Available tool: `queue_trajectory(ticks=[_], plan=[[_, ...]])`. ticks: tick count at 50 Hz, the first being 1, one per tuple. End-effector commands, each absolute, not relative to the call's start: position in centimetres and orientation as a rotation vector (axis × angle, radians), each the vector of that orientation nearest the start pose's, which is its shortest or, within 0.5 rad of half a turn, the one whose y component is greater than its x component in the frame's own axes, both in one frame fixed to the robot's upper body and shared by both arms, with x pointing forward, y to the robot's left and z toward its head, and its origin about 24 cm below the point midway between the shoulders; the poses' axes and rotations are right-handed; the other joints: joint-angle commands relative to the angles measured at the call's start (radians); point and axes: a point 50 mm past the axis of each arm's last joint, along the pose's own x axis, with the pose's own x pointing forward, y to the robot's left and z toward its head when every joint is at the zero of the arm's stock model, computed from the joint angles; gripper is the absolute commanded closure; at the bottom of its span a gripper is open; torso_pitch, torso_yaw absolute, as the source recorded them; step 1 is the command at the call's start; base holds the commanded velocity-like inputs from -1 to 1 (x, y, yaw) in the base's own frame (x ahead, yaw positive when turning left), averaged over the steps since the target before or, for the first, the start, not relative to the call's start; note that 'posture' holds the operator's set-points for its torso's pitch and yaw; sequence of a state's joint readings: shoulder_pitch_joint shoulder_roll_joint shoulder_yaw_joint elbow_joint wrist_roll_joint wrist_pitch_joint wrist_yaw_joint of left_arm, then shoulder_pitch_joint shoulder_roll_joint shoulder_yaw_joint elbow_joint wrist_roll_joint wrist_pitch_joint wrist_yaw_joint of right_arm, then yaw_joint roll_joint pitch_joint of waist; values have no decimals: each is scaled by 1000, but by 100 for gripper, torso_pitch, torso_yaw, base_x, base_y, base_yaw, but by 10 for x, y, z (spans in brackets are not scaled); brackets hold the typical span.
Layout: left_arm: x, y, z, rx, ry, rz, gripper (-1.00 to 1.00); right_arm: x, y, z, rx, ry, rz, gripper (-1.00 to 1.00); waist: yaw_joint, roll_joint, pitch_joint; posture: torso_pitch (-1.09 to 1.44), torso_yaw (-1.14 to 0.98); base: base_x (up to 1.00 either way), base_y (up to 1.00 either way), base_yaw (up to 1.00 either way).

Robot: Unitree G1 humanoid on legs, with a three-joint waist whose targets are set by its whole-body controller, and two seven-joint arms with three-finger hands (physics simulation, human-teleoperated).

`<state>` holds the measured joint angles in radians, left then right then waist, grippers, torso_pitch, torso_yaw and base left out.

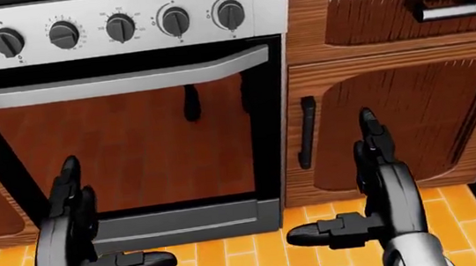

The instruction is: Pick the artichoke from the pan and place it on the plate.

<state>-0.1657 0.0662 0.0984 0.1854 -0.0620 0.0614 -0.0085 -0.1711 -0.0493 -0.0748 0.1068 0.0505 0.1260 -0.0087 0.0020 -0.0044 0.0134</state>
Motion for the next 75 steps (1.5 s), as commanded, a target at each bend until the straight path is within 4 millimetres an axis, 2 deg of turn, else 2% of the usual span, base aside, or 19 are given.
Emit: queue_trajectory(ticks=[1,3,11,20,26,28,33,37,41,46,54,58,63,68,75], plan=[[292,176,58,-11,-12,52,-100,293,-163,72,7,-36,-37,-100,1,0,-22,0,0,0,0,0],[292,179,60,-3,-16,60,-100,294,-163,72,21,-22,-45,-100,0,2,-21,0,0,0,0,0],[301,186,74,-2,-23,63,-100,307,-170,93,25,-43,-61,-100,2,2,-22,0,0,0,0,0],[316,197,100,1,-56,75,-100,322,-180,116,36,-71,-67,-100,3,1,-25,0,0,0,0,0],[322,201,106,16,-47,76,-100,332,-188,140,37,-97,-52,-100,4,2,-28,0,0,0,0,0],[327,204,113,42,-51,71,-100,336,-190,152,90,-97,-32,-100,2,2,-28,0,0,0,0,0],[333,208,132,26,-69,69,-100,342,-195,165,32,-122,-45,-100,3,0,-26,0,0,0,0,0],[336,210,141,24,-74,70,-100,347,-196,180,-5,-142,-45,-100,3,-1,-27,0,0,0,0,0],[341,214,159,24,-92,76,-100,350,-199,197,2,-156,-55,-100,4,2,-27,0,0,0,0,0],[347,217,177,24,-106,76,-100,352,-202,206,1,-154,-62,-100,4,1,-23,0,0,0,0,0],[355,223,201,19,-113,81,-100,357,-206,239,8,-169,-75,-100,4,3,-21,0,0,0,0,0],[356,227,215,4,-123,86,-100,357,-211,248,2,-175,-91,-100,4,3,-18,0,0,0,0,0],[355,229,234,7,-137,86,-100,356,-217,273,37,-209,-108,-100,3,1,-15,0,0,0,0,0],[351,232,252,0,-165,85,-100,349,-221,295,64,-249,-113,-100,4,3,-10,0,0,0,0,0],[345,230,263,-2,-177,66,-100,336,-221,313,89,-276,-113,-100,6,0,-3,0,0,0,0,0]])
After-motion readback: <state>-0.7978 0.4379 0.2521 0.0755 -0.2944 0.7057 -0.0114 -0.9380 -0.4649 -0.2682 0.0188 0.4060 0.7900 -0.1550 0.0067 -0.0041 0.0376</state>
